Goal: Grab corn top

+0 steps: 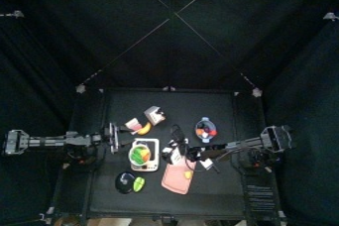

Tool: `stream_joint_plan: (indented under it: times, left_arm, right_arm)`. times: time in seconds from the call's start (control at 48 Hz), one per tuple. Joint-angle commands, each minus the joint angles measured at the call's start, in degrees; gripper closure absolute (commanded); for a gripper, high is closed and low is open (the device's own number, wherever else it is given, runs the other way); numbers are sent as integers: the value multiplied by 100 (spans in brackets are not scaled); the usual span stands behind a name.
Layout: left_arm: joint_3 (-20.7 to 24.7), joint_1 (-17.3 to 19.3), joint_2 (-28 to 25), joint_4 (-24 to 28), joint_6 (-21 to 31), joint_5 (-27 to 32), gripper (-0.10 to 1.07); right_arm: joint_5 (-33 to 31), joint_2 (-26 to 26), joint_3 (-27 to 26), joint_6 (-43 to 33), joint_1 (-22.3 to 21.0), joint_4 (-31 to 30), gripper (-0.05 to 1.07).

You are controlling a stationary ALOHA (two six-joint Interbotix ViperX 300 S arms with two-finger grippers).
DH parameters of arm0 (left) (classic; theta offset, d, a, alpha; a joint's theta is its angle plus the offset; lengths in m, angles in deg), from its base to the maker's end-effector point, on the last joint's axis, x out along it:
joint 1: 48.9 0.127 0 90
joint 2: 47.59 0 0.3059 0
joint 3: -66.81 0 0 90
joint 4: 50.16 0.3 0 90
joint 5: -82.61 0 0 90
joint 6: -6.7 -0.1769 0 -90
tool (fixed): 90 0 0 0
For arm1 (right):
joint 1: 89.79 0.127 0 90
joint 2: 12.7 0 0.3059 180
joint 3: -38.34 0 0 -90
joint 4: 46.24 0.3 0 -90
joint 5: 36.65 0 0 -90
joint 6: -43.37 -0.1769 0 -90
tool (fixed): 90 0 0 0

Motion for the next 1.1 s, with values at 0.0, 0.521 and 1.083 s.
stream_joint_plan:
  times: [0.0,0.521,1.083]
  left_arm:
    - [114,0,9,62,-9,35,10]
    - [62,-18,9,439,9,53,10]
    - [18,-9,9,439,9,53,10]
  right_arm:
    - [26,132,-70,0,18,-35,3]
    - [-35,-26,105,44,-9,-18,3]
    - [-105,105,316,0,-9,-9,3]
